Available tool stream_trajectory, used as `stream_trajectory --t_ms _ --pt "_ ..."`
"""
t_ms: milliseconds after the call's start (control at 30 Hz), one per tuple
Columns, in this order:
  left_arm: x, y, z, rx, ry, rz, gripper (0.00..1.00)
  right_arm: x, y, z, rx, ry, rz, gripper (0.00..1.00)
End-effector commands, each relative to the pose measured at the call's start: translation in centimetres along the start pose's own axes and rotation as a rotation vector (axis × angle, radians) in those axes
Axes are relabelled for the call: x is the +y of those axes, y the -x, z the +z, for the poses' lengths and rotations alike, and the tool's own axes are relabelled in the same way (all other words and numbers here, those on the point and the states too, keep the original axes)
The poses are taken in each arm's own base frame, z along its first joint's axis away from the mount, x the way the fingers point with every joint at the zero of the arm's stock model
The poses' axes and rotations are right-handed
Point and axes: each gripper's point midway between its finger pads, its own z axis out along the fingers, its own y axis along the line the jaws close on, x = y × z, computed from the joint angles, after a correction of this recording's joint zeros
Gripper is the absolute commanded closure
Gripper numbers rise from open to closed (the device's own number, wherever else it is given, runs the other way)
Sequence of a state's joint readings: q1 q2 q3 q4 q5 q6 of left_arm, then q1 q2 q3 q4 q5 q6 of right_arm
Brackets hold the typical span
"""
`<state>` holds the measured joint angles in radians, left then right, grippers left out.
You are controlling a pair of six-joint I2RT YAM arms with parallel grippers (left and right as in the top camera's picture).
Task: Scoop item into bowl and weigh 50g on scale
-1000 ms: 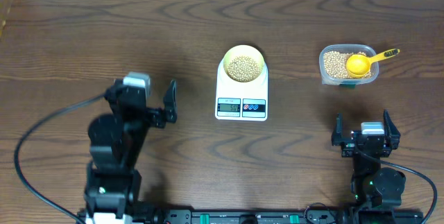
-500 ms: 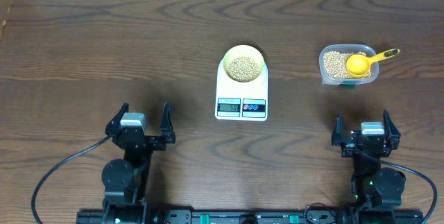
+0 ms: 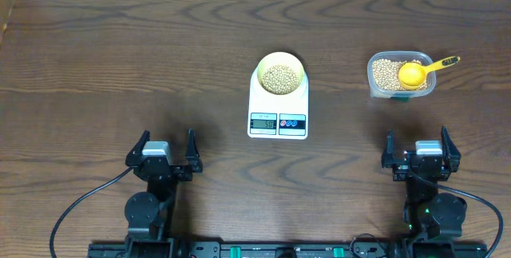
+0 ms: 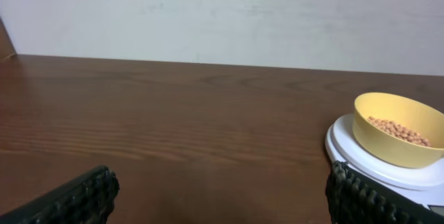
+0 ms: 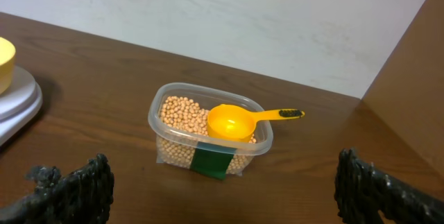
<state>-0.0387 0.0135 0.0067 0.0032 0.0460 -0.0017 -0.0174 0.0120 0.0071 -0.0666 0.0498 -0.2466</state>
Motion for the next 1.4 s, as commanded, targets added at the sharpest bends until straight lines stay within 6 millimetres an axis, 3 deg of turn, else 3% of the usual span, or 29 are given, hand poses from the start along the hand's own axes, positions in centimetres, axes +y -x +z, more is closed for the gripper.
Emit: stream_trajectory --t_ms 0,1367 --pt "0.55 -1.24 -0.09 0.046 0.026 -0.008 0.02 -0.23 -0.06 -0.03 0.001 -0.013 -0.001 0.01" --pt "0.91 -1.72 -0.1 0.066 0.047 -0.007 0.02 -0.23 -0.06 -0.03 0.001 -0.013 -0.001 0.01"
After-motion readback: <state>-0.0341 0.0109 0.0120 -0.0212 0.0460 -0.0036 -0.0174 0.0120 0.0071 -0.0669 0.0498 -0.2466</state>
